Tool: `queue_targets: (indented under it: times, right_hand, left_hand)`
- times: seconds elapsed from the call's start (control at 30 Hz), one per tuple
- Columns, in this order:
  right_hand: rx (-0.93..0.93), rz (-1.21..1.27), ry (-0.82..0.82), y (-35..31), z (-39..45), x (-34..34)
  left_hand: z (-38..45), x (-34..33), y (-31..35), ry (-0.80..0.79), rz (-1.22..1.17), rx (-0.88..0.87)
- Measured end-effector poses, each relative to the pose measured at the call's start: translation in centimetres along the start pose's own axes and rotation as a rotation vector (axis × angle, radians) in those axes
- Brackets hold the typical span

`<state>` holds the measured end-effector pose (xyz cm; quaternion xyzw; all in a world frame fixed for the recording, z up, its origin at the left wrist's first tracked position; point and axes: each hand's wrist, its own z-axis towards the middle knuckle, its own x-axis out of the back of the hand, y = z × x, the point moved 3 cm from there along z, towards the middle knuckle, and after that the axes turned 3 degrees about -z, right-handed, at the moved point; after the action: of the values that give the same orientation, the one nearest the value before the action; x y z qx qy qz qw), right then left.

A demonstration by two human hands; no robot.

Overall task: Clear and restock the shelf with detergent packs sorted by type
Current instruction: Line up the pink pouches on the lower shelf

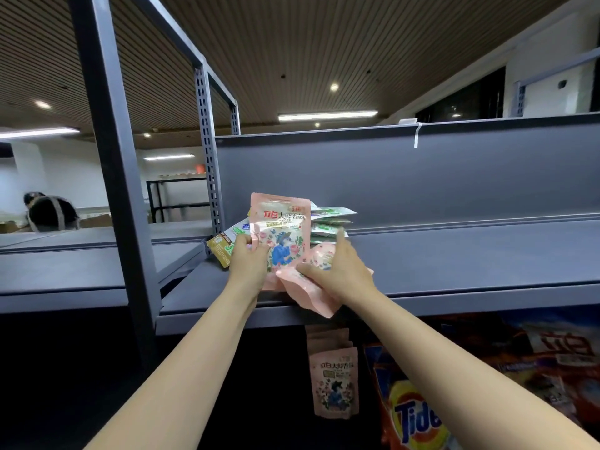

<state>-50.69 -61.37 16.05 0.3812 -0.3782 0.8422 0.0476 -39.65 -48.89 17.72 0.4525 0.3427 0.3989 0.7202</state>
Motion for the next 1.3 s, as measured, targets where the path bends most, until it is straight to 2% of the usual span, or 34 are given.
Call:
queue_targets:
  times: [0.07, 0.13, 0.23, 0.33, 0.43, 0.63, 0.73, 0.87, 0.93, 1.07, 1.13, 1.2, 1.3]
  right_hand:
    - [-0.190, 0.059, -0.115, 1.0, 0.5, -0.1]
    - [-0.261, -0.069, -0.165, 1.2, 0.6, -0.1]
    - [-0.290, -0.303, -0.184, 1.7, 0.4, 0.3]
    - [-0.243, -0.356, -0.222, 2.5, 0.7, 0.9]
    - [-0.228, -0.294, -0.208, 3.1, 1.3, 1.4]
    - [-0.298, 0.011, -0.207, 4.3, 2.9, 2.2]
    - [-0.216, 0.142, -0.097, 4.5, 3.1, 2.4]
    - [-0.117, 0.351, 0.238, 3.1, 3.3, 4.9]
    - [-0.027, 0.382, 0.366, 1.6, 3.3, 6.8]
    - [0.158, 0.414, 0.446, -1.0, 2.0, 8.1]
    - [0.159, 0.550, 0.402, -1.0, 1.5, 7.4]
    - [0.081, 0.680, 0.298, -0.6, 1.3, 6.3]
    - [-0.050, 0.608, 0.078, 0.2, 1.6, 4.3]
  left_hand:
    - [-0.1, 0.0, -0.1, -0.001, -0.049, 0.014]
    - [0.0, 0.0, -0.4, 0.014, -0.068, 0.022]
    - [-0.1, 0.1, -0.5, 0.047, -0.085, 0.018]
    - [-0.2, 0.1, -0.3, 0.070, -0.108, 0.008]
    - [-0.2, 0.1, -0.3, 0.104, -0.073, -0.014]
    - [-0.1, 0.1, -0.4, 0.111, -0.032, -0.021]
    - [-0.1, 0.1, -0.4, 0.121, -0.014, -0.023]
    - [-0.5, 0.3, 0.0, 0.194, 0.038, -0.067]
    - [-0.6, 0.5, 0.1, 0.232, 0.058, -0.107]
    - [-0.7, 0.6, 0.0, 0.202, -0.014, -0.091]
    - [-0.8, 0.7, -0.1, 0.173, -0.018, -0.061]
    - [-1.0, 0.7, 0.0, 0.147, -0.008, -0.036]
    - [-1.5, 0.6, 0.4, 0.144, -0.021, -0.011]
